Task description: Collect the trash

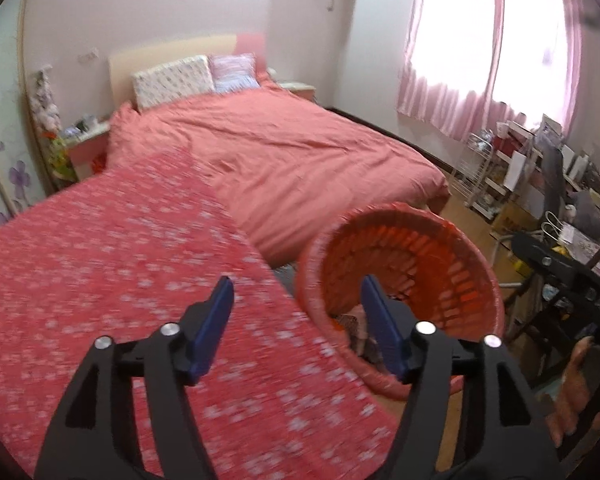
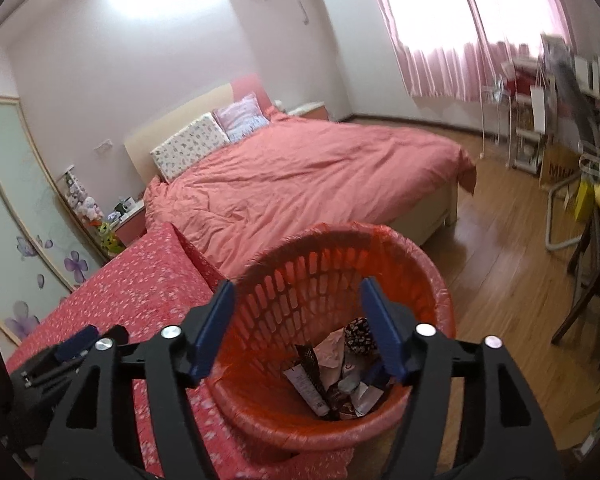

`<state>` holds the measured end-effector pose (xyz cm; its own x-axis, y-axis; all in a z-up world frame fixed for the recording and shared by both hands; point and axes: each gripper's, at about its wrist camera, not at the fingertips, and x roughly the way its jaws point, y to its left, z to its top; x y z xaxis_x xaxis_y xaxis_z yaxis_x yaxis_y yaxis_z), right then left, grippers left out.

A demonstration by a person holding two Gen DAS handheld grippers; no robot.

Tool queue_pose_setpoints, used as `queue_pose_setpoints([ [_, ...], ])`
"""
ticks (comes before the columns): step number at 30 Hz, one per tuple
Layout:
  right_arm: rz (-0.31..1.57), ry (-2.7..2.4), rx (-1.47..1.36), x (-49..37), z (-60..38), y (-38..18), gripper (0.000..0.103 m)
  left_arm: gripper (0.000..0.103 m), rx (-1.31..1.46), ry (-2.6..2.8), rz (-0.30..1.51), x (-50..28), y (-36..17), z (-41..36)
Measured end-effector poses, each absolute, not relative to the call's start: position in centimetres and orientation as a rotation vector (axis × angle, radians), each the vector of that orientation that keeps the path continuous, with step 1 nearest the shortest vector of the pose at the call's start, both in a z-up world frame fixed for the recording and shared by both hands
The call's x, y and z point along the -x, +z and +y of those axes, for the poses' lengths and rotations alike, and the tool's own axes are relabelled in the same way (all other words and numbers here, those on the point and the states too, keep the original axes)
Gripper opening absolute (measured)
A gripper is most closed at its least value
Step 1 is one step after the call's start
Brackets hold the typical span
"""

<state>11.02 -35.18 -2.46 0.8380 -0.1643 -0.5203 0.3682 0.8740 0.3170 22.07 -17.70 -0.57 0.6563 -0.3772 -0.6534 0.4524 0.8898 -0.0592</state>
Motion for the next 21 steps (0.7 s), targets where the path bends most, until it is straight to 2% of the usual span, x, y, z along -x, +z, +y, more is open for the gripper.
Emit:
queue_pose_setpoints([
  [2, 0.477, -0.286, -0.393, -9.8, -33.9, -1.5, 0.082, 0.073, -0.113, -0.449, 0.685, -20.9, 0.4, -15.8],
  [7, 0.440, -0.298, -0.336, -8.0, -31.2, 0.1, 0.099, 0.086, -0.123, -0.372, 0.634, -18.3, 1.8, -11.7],
  [9, 0.422, -0.306, -0.300, -7.1, -29.8, 0.6, 0.100, 0.092, -0.114, -0.340, 0.626, -17.3, 2.1, -10.2],
  [14, 0.389, -0.354, -0.214, -5.5, -26.5, 0.6, 0.101, 0.099, -0.100, -0.269, 0.595, -14.3, 2.3, -6.4],
  [21, 0.398, -0.408, -0.146, -3.4, -23.4, -0.7, 0.101, 0.099, -0.109, -0.176, 0.570, -10.4, 1.8, -3.0],
])
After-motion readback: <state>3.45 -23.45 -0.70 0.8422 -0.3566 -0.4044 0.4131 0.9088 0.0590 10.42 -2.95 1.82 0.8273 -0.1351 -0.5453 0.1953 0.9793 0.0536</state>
